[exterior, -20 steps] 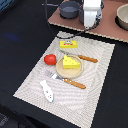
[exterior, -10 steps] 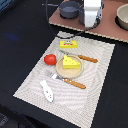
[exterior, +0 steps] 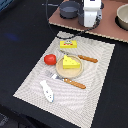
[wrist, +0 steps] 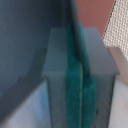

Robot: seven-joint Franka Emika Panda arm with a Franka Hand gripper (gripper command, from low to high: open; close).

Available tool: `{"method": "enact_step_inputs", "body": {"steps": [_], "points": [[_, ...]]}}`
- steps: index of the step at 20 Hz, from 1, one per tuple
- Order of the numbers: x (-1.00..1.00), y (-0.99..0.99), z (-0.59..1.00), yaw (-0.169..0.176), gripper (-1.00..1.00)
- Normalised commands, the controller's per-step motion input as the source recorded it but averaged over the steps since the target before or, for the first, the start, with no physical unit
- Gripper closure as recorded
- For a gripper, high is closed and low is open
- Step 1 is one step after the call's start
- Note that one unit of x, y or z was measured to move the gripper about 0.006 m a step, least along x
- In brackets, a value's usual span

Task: Interact with the objects in diverse but meaningful ways.

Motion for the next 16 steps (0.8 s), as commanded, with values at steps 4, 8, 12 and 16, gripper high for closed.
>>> {"method": "enact_step_inputs", "body": {"steps": [4,8,12,16], "points": [[0.00,0.03,0.91,-0.001,1.00],[-0.04,-0.38,1.00,-0.001,1.00],[-0.25,-0.60,1.00,0.000,1.00],[-0.42,-0.75,0.80,0.000,1.00]]}}
